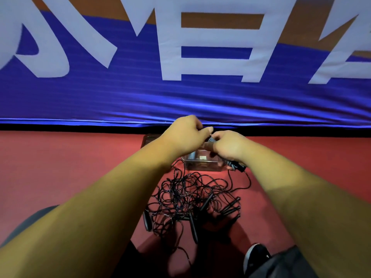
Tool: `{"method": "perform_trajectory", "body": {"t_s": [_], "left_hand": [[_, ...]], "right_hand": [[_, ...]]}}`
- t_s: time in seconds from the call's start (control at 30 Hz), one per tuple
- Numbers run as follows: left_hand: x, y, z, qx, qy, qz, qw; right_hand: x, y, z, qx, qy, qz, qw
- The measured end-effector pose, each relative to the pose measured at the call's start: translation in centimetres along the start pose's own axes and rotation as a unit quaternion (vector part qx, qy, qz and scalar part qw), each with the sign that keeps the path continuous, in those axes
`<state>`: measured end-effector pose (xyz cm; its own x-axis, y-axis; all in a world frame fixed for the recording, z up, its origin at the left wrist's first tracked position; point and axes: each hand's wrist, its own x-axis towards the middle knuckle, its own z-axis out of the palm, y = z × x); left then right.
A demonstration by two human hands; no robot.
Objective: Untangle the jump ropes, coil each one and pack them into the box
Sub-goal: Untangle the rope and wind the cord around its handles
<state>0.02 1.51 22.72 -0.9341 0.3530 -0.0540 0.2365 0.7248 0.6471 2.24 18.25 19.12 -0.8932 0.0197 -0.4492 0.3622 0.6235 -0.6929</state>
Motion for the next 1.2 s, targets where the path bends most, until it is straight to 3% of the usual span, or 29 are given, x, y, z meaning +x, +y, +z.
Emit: {"method": "perform_trajectory", "body": {"t_s": [0.13,0.3,0.9,1.03,1.2], "left_hand": [[-0.1,-0.6,-0.7,0.054,-0.039,-0.057,0.996],[-0.2,-1.0,-1.3,0.046,-0.083,-0.064,0.993],[0.4,-1.5,-0.4,0.098,-0.03,0.019,0.995],[0.2,-1.2,-0.7,0.099,-0.071,0.063,0.991],[-0.4,-0.1,-0.5,0.122,-0.104,0.13,0.978]], "right_hand": [[-0.3,-0.2,0.5,-0.039,-0.007,-0.002,0.999],[-0.4,-0.1,1.1,-0.058,-0.012,-0.002,0.998],[-0.4,-0.4,2.0,-0.08,-0.079,-0.008,0.994],[-1.1,-0.5,1.6,-0.058,-0.109,0.006,0.992],[-1.7,-1.1,0.6,-0.059,-0.088,0.014,0.994]]}}
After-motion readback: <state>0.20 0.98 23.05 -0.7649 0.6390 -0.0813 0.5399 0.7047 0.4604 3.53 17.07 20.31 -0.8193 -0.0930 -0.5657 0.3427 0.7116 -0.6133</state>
